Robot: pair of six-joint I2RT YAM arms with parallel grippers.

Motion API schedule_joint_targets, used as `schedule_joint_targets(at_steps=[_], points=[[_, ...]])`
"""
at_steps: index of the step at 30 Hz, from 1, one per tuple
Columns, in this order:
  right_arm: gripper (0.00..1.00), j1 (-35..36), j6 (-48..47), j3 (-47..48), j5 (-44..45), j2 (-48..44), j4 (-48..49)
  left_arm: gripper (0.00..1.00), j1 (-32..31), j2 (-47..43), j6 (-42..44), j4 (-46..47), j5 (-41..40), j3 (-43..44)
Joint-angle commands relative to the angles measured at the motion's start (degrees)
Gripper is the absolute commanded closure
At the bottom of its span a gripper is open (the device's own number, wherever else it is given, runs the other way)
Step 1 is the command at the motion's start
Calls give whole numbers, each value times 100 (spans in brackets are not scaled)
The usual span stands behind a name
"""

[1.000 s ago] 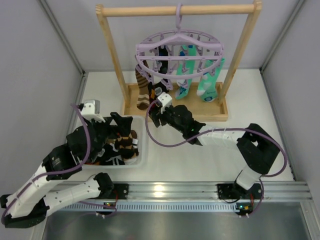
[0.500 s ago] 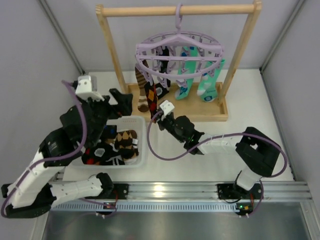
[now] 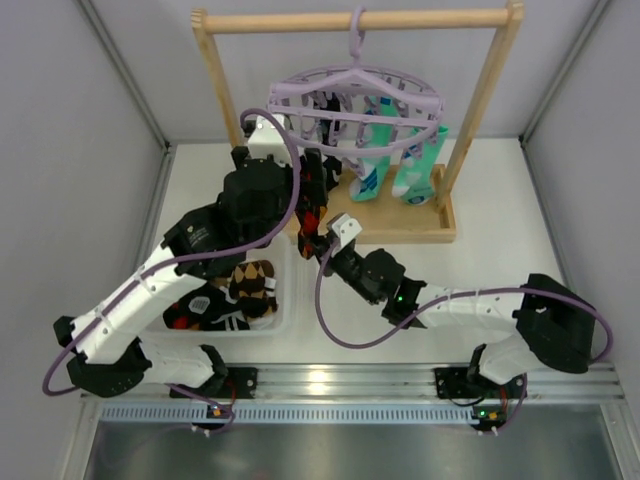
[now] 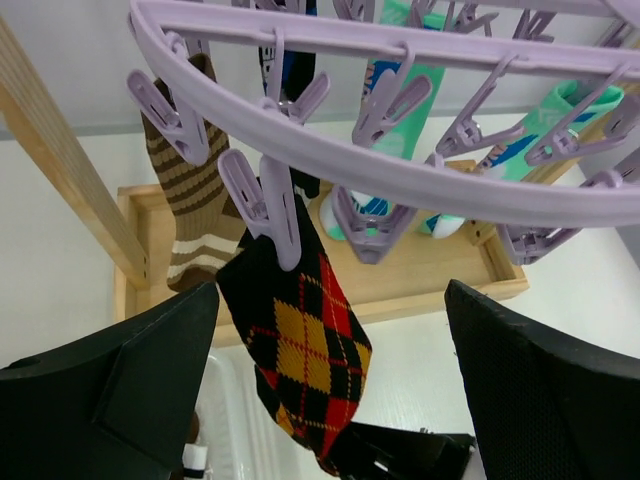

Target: Remove the socks clipped to the hanger

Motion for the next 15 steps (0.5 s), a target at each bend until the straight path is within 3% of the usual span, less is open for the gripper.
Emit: schedule_joint_targets(at_steps=[1, 7, 15], points=[[100, 70, 200, -121, -252, -464, -56, 2, 468, -290, 114, 609, 616, 41], [100, 62, 463, -306, -498, -772, -223, 2, 997, -448, 306, 1102, 1865, -345], [100, 53, 736, -508, -1025, -1132, -302, 9, 1463, -580, 263, 1682, 2727, -794]])
